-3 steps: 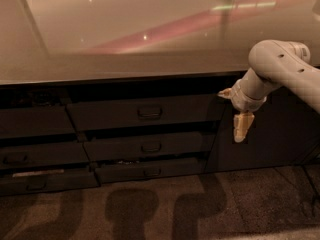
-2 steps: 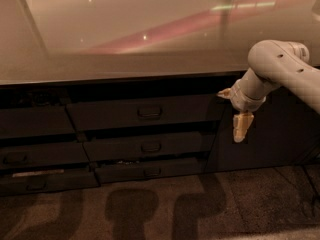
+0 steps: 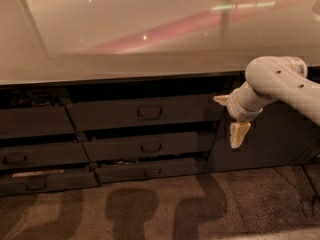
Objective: Open top drawer
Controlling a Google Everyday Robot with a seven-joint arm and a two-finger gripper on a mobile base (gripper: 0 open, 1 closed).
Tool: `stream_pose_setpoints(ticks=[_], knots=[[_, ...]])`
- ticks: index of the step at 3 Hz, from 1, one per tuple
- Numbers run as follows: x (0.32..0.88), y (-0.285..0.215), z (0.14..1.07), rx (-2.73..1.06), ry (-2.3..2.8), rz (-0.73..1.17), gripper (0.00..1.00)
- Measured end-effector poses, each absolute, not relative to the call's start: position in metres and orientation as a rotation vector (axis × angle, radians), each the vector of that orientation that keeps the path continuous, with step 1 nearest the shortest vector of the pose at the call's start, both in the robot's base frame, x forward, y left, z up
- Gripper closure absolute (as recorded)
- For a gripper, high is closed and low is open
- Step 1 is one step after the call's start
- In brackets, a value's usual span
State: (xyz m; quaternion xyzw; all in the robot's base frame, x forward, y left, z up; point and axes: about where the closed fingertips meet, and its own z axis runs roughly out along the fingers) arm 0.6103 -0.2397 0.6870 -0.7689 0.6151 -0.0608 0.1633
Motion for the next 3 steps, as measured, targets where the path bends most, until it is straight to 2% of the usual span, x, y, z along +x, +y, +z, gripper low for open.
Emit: stream_pose_setpoints(ticks=[2,3], knots=[[0.680,-0.286,0.705,-2.087,1.961,-0.293,0.00],[0.680,-0.286,0.705,-2.088,1.961,-0.292,0.00]])
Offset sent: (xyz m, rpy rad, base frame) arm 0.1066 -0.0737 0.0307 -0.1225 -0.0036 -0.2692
